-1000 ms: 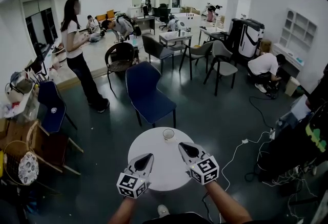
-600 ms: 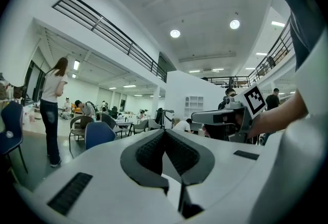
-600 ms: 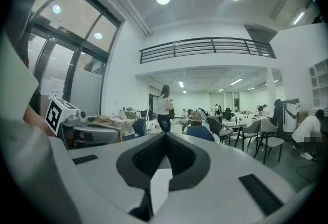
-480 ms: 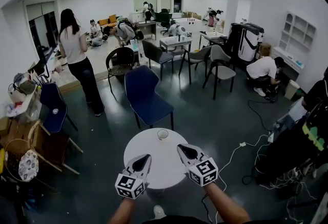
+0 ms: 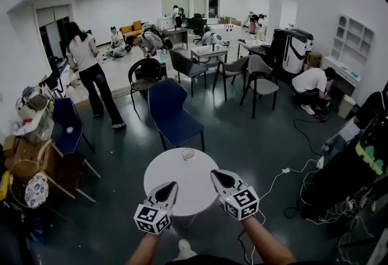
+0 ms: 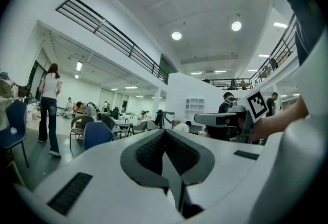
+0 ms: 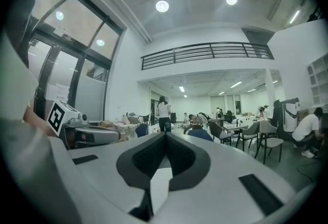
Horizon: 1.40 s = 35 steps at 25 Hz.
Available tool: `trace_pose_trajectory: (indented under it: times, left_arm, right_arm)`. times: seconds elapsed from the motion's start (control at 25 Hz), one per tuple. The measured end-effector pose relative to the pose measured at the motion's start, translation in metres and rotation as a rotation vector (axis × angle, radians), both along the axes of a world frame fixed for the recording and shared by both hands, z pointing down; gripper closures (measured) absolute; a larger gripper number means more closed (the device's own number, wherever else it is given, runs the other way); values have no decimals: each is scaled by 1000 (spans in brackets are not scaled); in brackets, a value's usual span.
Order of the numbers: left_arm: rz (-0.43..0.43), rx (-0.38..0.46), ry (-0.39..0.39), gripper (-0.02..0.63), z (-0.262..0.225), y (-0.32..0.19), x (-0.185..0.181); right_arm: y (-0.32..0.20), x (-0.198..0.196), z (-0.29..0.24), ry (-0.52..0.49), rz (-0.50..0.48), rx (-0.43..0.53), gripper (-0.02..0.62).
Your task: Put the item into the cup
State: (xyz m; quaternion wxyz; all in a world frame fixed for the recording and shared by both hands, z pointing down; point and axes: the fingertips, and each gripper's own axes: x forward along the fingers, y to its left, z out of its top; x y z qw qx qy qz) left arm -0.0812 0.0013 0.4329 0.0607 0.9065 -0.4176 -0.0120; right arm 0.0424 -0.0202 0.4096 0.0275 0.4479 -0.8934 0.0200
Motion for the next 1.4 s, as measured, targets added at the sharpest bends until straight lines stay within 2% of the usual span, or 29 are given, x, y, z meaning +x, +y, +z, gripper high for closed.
trace_pose_trajectory:
  times: [0.24, 0.44, 0.92, 1.4]
  left_arm:
    - [7, 53, -98, 591, -3, 52, 25]
    - [-17, 44, -70, 591, -4, 82, 41]
    - [-51, 39, -85, 589, -5, 144, 72]
    - [-65, 56, -120, 590, -13, 165, 80]
  right_arm:
    - [42, 13, -2, -11, -12, 10, 578]
    - [72, 28, 0, -15, -24, 13, 578]
    - [133, 59, -6, -21, -66, 35, 578]
    - [157, 68, -7, -38, -82, 32, 578]
